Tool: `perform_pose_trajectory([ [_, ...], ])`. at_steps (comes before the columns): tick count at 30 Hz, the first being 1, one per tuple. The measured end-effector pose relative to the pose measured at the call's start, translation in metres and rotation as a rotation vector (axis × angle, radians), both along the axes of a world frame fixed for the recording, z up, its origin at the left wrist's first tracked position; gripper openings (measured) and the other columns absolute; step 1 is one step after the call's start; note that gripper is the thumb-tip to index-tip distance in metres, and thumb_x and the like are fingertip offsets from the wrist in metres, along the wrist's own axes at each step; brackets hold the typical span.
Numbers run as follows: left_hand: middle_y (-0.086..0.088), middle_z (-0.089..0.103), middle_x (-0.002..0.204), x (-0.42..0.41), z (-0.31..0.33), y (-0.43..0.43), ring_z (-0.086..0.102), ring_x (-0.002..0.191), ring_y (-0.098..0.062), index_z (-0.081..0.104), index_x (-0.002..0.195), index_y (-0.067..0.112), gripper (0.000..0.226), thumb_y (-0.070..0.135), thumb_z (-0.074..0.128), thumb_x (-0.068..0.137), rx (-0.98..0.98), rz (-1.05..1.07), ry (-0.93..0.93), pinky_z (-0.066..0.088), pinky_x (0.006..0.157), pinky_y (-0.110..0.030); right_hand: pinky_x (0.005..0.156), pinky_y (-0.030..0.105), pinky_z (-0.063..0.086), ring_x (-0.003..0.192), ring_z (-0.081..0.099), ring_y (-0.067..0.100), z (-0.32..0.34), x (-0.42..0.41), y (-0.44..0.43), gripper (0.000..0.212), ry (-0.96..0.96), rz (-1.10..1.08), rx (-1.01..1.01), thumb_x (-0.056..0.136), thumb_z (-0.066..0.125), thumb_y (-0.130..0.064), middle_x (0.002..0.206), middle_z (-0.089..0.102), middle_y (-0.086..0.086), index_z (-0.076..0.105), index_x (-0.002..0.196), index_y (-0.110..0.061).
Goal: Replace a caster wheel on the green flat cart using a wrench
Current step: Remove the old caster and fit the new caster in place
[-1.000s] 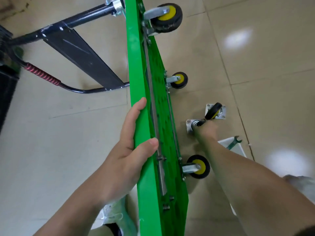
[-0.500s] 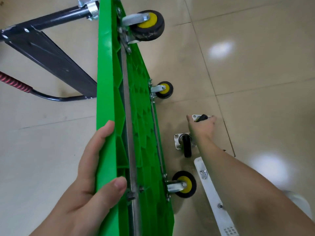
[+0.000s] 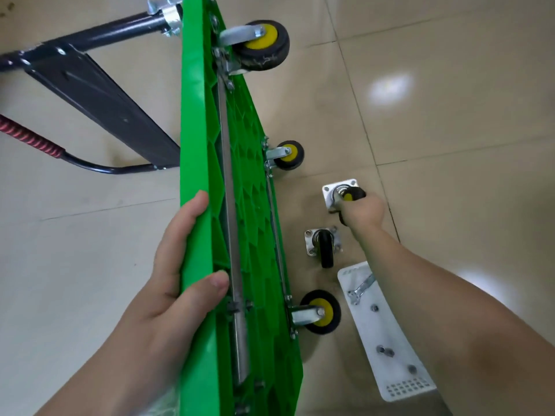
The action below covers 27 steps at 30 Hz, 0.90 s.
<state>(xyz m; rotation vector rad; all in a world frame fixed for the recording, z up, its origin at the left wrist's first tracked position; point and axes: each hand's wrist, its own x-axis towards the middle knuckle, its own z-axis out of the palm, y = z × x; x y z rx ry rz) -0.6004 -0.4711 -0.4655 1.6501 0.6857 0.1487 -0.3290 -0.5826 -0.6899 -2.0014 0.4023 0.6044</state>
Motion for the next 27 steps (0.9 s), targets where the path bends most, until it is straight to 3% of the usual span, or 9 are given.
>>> perform_pose_trajectory([
  [3,0.04,0.05,0.144,-0.006,0.006,-0.002,0.055,0.136,-0.003,0.043,0.137,0.072,0.069,0.04,0.069,0.082,-0.009,0.023,-0.032,0.042,0.113,-0.044,0.057,0.029,0.052,0.06,0.059,0.015,0.029,-0.012,-0.005,0.031,-0.003,-0.016,0.111,0.061,0.084,-0.009,0.069,0.062,-0.003,0.069,0.087,-0.014],
  [6,0.039,0.049,0.146,-0.006,0.015,-0.006,0.053,0.138,-0.003,0.043,0.132,0.078,0.067,0.036,0.061,0.083,-0.045,0.012,-0.01,0.039,0.117,-0.042,0.057,0.026,0.051,0.069,0.061,0.015,0.062,-0.024,-0.016,0.039,0.022,-0.065,0.201,0.058,0.087,-0.01,0.082,0.065,0.001,0.066,0.091,-0.014],
  [10,0.04,0.039,0.153,-0.006,0.016,-0.012,0.041,0.144,0.003,0.035,0.137,0.079,0.065,0.031,0.061,0.101,-0.011,0.024,0.022,0.03,0.125,-0.04,0.084,0.044,0.059,0.091,0.066,0.03,0.115,-0.042,-0.042,0.054,0.084,0.018,0.234,0.051,0.093,-0.013,0.097,0.068,0.009,0.062,0.096,-0.009],
  [13,0.036,0.046,0.15,-0.007,0.017,-0.019,0.05,0.137,0.002,0.029,0.145,0.074,0.069,0.024,0.057,0.106,-0.016,0.025,0.038,0.037,0.121,-0.039,0.088,0.043,0.058,0.093,0.07,0.032,0.161,-0.062,-0.069,0.071,0.102,0.153,0.225,0.037,0.092,-0.021,0.099,0.074,0.011,0.068,0.104,-0.01],
  [17,0.022,0.063,0.137,-0.012,0.024,-0.024,0.073,0.108,-0.018,0.021,0.147,0.073,0.085,0.011,0.056,0.101,-0.012,0.015,0.082,0.056,0.101,-0.049,0.067,0.031,0.055,0.079,0.073,0.025,0.22,-0.101,-0.103,0.05,0.069,0.314,0.304,0.053,0.088,-0.005,0.089,0.076,0.009,0.072,0.1,-0.008],
  [19,0.016,0.07,0.129,-0.018,0.028,-0.023,0.073,0.103,-0.038,0.021,0.143,0.078,0.088,0.01,0.054,0.099,-0.032,0.006,0.108,0.058,0.094,-0.059,0.062,0.028,0.052,0.073,0.071,0.023,0.241,-0.123,-0.116,0.042,0.048,0.356,0.321,0.057,0.086,0.002,0.083,0.075,0.008,0.074,0.097,-0.008],
  [21,0.01,0.074,0.123,-0.027,0.029,-0.023,0.065,0.109,-0.055,0.021,0.135,0.085,0.088,0.013,0.055,0.095,-0.048,-0.002,0.1,0.055,0.091,-0.069,0.067,0.03,0.056,0.075,0.072,0.024,0.254,-0.145,-0.128,0.047,0.044,0.391,0.332,0.052,0.086,0.001,0.087,0.076,0.01,0.076,0.097,-0.008],
  [25,0.012,0.068,0.135,-0.049,0.034,-0.033,0.063,0.113,-0.053,0.019,0.141,0.081,0.091,0.009,0.054,0.098,-0.063,-0.022,0.08,0.055,0.091,-0.07,0.084,0.038,0.058,0.089,0.074,0.03,0.266,-0.193,-0.155,0.051,0.079,0.488,0.379,0.051,0.088,-0.001,0.098,0.077,0.014,0.078,0.099,-0.013],
  [27,0.012,0.063,0.142,-0.062,0.035,-0.039,0.066,0.112,-0.047,0.018,0.149,0.072,0.088,0.006,0.053,0.102,-0.075,-0.036,0.083,0.056,0.094,-0.064,0.081,0.033,0.059,0.09,0.074,0.026,0.265,-0.215,-0.167,0.049,0.089,0.545,0.4,0.059,0.086,0.006,0.099,0.077,0.013,0.078,0.102,-0.015],
])
